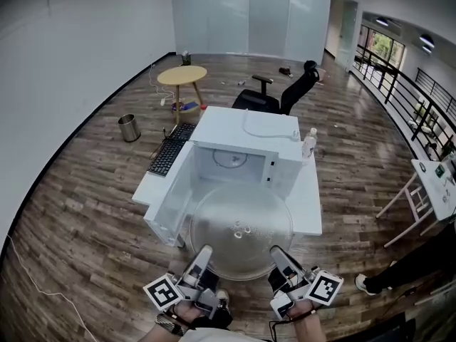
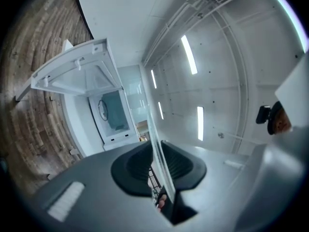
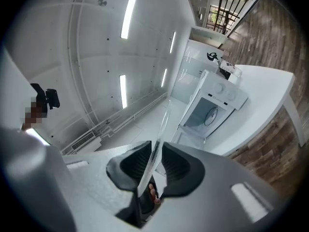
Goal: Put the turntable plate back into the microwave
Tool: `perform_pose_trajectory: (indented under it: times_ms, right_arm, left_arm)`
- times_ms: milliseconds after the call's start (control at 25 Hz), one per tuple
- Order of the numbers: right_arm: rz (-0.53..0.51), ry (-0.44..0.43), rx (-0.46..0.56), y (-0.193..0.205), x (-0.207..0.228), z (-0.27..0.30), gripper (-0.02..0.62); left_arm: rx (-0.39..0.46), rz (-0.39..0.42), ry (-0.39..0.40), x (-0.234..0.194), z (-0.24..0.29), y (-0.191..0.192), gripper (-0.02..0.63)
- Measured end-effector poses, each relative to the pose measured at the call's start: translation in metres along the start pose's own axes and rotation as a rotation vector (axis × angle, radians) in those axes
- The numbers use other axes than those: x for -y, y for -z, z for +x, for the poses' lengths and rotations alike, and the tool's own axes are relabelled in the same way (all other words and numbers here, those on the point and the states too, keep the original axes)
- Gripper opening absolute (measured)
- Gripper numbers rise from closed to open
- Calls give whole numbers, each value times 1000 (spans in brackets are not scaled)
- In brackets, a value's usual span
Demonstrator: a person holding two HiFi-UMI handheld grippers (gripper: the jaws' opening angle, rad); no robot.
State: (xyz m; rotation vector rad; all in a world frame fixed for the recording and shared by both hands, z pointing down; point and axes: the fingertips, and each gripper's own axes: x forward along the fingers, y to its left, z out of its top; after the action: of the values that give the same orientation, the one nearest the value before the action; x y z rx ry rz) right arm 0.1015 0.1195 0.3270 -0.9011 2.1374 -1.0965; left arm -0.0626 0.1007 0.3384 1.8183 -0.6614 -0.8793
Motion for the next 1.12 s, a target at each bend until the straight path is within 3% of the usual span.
perform_pose_trajectory:
  times_ms: [560,1120]
  right_arm:
    - [23,28,31,-30,63,82,72]
    - [39,69,-34,-36,88,99,74]
  left_arm:
    - [-58,-16,-44,-64,69,-59,58]
    - [-66,-26,-92,-89,81,-63,63]
